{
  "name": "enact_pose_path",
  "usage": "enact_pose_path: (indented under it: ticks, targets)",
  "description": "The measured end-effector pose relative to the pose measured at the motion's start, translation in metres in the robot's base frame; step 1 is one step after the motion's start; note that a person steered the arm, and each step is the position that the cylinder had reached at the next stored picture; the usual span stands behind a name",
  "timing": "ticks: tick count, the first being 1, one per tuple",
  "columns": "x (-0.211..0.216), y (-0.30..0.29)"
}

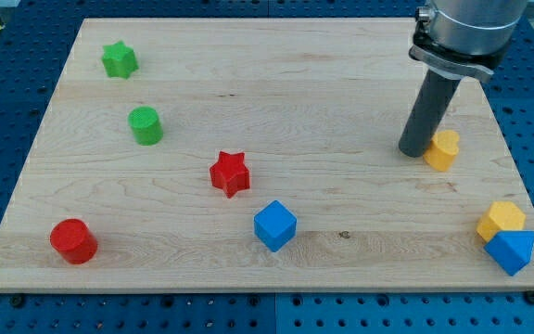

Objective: Slide the yellow heart to the top of the yellow hexagon

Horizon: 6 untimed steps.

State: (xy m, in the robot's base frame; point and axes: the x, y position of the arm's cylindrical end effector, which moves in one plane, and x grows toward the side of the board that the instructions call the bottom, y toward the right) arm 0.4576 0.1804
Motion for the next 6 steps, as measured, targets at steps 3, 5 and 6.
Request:
enact_pose_path:
  ticks: [3,5,6]
  targets:
    - [-0.019,0.027]
    - [0.018,0.03]
    - [0.018,0.04]
